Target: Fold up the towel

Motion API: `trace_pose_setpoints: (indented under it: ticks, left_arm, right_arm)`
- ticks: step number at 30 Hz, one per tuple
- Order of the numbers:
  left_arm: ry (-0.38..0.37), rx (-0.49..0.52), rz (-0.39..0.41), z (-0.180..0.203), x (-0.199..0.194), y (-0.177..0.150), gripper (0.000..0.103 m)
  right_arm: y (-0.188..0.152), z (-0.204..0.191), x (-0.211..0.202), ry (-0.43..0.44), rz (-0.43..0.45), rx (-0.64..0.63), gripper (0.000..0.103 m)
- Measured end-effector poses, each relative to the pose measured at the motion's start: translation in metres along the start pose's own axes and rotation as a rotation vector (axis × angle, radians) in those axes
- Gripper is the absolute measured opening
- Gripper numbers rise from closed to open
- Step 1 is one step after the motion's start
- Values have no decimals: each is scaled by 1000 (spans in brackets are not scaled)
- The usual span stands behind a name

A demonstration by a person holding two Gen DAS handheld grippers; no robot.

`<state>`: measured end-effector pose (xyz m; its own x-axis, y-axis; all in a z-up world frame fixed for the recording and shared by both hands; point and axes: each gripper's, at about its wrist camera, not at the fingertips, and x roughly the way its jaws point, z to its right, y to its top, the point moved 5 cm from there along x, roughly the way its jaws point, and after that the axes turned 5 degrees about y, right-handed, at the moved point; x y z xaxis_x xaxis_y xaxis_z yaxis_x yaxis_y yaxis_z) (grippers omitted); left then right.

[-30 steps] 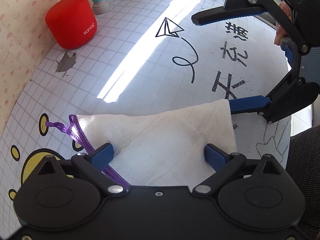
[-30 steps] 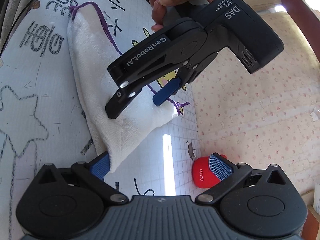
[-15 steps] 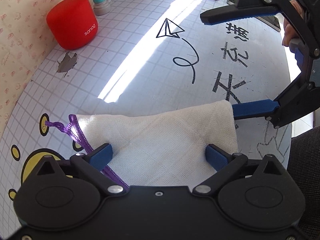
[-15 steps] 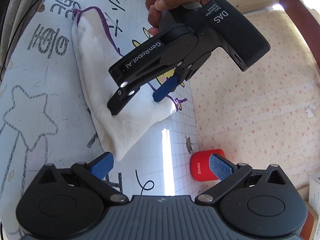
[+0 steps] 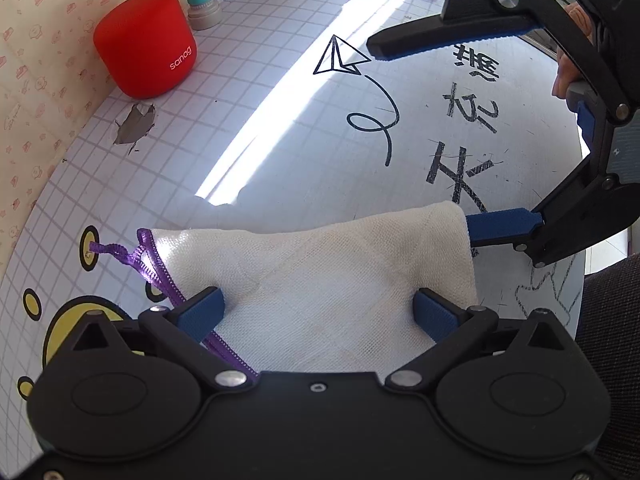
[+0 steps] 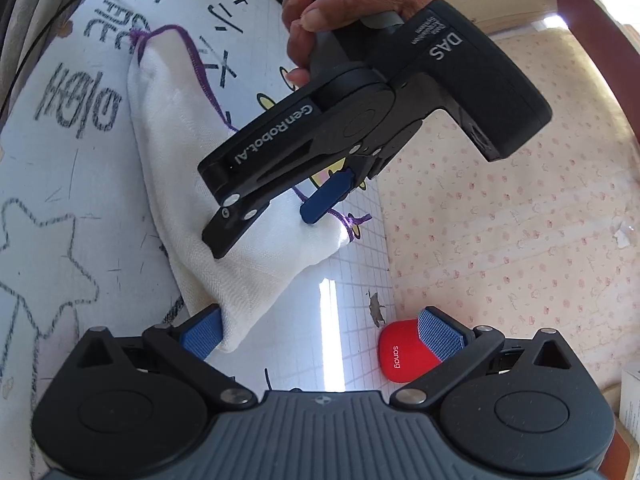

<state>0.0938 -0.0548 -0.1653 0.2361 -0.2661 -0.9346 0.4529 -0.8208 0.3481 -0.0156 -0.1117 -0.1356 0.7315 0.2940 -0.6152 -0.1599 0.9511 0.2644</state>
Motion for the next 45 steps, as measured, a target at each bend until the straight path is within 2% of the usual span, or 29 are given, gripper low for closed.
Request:
trace_pose_setpoints:
  ticks: [12,15,29,35,38,40,45]
  left_arm:
    - [-4,10,9,2,4,3,102]
    - [-5,12,11,2,4,3,102]
    - [-5,14,8,4,-2,-1,103]
    - [36,39,14,8,-9,-1,101]
    - [50,61,28,13,-14,-2,101]
    - [52,69,35,17,-17,-4,101]
    - [50,69,41,30,-25,-10,101]
  right_arm:
    - [-13,9,9,17,-68,122,102]
    - [-26,3,9,-20,-151,73,102]
    - [1,12,10,-11,-46,94,102]
    - [-4,4,4,41,-73,91,102]
    - [-6,6,-1,22,-72,58,102]
    - [-8,9,-2,15,-74,37,102]
    - [-2,33,1,25,-32,76,102]
